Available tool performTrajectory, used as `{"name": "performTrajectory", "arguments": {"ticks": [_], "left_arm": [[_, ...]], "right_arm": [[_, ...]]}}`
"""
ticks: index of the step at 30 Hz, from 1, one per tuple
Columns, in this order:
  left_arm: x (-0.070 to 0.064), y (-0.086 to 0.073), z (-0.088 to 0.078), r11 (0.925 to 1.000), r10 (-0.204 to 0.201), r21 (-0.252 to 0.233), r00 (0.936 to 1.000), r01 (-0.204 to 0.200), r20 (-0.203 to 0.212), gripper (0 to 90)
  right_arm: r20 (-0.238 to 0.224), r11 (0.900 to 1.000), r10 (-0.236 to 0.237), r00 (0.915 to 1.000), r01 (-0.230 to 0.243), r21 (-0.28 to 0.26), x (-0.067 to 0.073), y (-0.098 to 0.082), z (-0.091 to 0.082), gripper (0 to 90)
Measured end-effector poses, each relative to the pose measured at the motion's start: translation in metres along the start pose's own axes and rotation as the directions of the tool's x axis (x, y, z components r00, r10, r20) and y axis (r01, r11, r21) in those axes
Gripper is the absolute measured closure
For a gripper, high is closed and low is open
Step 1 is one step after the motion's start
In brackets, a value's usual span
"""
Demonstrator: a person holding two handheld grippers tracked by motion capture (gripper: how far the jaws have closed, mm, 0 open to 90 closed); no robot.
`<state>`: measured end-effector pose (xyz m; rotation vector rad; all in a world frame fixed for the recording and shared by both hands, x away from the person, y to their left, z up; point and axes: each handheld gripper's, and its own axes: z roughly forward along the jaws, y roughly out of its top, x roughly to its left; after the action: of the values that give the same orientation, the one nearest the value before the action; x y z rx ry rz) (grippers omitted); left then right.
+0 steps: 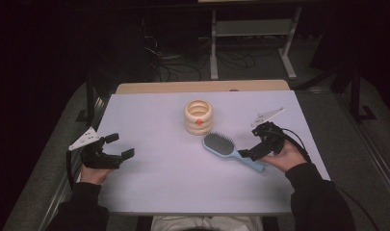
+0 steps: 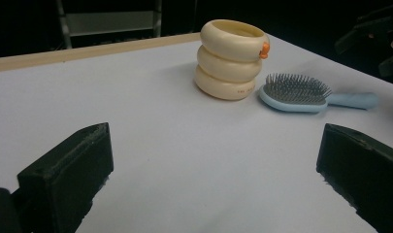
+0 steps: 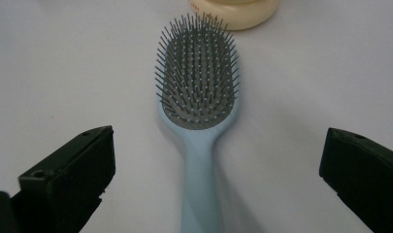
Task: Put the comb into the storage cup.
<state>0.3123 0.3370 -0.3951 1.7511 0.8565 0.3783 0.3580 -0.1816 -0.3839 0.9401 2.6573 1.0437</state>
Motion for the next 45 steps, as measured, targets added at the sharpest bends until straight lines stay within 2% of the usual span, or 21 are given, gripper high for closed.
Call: {"name": "performTrajectory", "arguments": {"ticks": [17,30,37,41,45], "left_arm": [[0.0,0.0,0.001,0.9999,0.008,0.01,1.0,-0.008,0.004,0.0],[0.0,0.0,0.002,0.9999,0.011,0.012,0.9999,-0.011,0.005,0.0],[0.0,0.0,0.002,0.9999,0.012,0.012,0.9999,-0.012,0.005,0.0],[-0.001,0.0,0.002,0.9997,0.018,0.018,0.9998,-0.018,0.004,0.0],[-0.002,0.0,0.003,0.9994,0.024,0.026,0.9997,-0.024,0.004,0.0]], "right_arm": [[0.003,0.996,-0.005,1.0,0.005,0.086,-0.005,0.001,0.027,0.0],[-0.018,0.985,-0.026,0.9995,0.028,0.17,0.0,0.002,0.048,0.0],[-0.037,0.976,-0.034,0.9987,0.041,0.213,0.0,0.0,0.055,6.2],[-0.05,0.97,-0.035,0.9981,0.046,0.239,-0.003,-0.001,0.058,14.0],[-0.062,0.969,-0.041,0.9972,0.055,0.239,-0.002,-0.001,0.058,24.0]]}}
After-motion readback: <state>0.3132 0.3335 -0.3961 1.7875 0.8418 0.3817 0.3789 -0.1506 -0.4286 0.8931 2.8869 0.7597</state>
